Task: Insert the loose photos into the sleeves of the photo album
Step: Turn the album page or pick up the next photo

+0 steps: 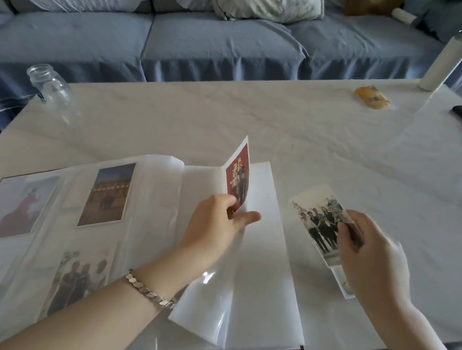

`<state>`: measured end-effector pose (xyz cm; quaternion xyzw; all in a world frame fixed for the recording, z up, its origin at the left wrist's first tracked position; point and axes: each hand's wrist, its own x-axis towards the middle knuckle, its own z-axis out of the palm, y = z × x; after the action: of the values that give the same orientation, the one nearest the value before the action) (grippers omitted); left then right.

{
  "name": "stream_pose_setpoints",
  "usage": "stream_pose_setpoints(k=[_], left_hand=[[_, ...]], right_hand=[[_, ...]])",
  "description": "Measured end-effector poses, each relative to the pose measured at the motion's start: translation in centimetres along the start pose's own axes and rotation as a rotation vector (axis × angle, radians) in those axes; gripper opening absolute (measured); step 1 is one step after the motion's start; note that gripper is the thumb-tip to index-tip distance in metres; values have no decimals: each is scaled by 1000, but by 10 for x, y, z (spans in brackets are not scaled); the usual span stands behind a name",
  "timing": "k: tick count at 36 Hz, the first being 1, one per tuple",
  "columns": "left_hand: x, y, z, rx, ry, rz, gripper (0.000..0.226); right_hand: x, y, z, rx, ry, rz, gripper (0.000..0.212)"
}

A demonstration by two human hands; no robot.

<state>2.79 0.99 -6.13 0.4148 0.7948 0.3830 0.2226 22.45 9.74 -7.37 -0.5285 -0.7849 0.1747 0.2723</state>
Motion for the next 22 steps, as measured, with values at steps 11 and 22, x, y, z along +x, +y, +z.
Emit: stream_pose_setpoints(k=[11,22], left_hand=[[-16,-57,-87,-254,164,-197,20],[-32,-104,-88,539,281,-132,42]], right_hand=[[2,-42,24,385,-76,-42,16],[-6,-81,69,671,-303,152,12]])
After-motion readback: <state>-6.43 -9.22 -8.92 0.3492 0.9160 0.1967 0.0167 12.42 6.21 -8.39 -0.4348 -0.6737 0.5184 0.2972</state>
